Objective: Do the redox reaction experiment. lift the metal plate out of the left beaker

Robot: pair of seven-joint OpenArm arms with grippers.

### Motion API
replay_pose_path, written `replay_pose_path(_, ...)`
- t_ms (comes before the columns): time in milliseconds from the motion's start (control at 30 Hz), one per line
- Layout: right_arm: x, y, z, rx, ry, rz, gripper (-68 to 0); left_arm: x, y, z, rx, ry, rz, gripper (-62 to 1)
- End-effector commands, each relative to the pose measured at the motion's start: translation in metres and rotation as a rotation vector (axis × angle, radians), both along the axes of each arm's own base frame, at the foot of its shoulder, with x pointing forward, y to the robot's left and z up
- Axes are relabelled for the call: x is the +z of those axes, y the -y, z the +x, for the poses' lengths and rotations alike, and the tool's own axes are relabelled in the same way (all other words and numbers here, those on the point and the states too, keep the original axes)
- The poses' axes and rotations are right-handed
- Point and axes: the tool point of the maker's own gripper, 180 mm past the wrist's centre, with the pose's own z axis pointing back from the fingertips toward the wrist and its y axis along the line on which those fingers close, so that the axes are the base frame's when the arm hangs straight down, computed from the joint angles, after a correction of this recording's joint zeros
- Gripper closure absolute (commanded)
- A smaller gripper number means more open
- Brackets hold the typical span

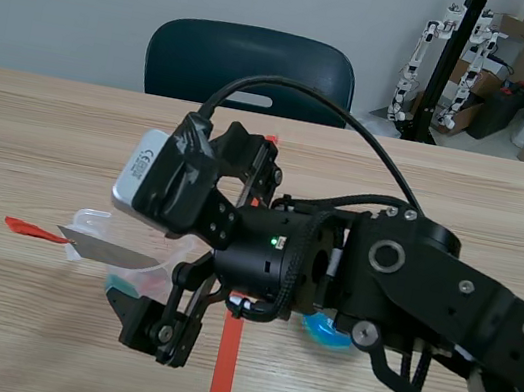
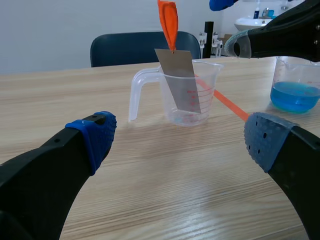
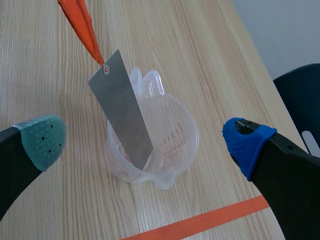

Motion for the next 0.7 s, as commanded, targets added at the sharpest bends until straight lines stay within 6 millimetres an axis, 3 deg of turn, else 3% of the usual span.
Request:
replay_pose_path(0,0.007,-0.004,0.008,-0.004,0.024,0.018,-67.9,0.011,-0.003,-0.001,-0.002,0.054,-0.008,-54.0)
replay_pose_path(233,-0.008,-0.022,0.001,0.038,0.012,-0.012,-67.9,0.019,-0.001,0.004,-0.008,0.086,-0.01,-54.0)
replay_pose_path(667,-0.011,-0.048,0.003,0.018,-0.002,0.019,-67.9,0.022,-0.002,0.007,-0.004,0.098,-0.02,-54.0)
